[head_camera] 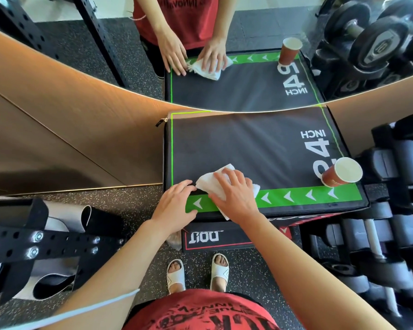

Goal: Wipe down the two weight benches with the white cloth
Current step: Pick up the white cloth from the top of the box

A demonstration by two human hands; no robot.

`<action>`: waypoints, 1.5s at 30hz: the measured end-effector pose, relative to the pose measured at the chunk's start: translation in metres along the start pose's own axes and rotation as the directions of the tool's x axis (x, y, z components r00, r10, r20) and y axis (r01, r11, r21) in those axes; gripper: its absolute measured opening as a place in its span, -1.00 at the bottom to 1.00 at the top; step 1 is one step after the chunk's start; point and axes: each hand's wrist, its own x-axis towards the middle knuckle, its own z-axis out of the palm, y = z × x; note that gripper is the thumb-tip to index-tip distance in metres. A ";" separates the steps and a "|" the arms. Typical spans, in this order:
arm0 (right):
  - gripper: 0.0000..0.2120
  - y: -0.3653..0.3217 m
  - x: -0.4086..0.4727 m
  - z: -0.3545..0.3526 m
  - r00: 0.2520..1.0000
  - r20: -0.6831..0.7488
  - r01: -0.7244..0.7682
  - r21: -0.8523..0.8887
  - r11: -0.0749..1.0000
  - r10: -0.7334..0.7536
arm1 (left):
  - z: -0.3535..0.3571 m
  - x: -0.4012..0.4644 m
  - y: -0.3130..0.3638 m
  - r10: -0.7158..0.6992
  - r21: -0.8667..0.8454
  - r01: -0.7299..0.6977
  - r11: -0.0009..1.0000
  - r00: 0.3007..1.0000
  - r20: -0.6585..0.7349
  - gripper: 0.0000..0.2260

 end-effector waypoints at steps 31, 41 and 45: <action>-0.68 0.038 -0.010 -0.117 0.863 -0.339 -0.336 0.171 0.926 0.375 | -0.079 0.068 0.112 0.354 0.000 -0.355 0.935 0.931 -0.089 -0.49; -0.67 -0.031 -0.053 -0.141 0.667 -0.458 -0.558 0.216 0.801 0.588 | -0.110 0.066 0.112 0.650 -0.002 -0.650 0.760 0.760 -0.011 -0.48; -0.67 -0.067 -0.083 -0.136 0.576 -0.494 -0.645 0.216 0.733 0.652 | -0.112 0.052 0.107 0.742 -0.034 -0.741 0.671 0.670 0.022 -0.49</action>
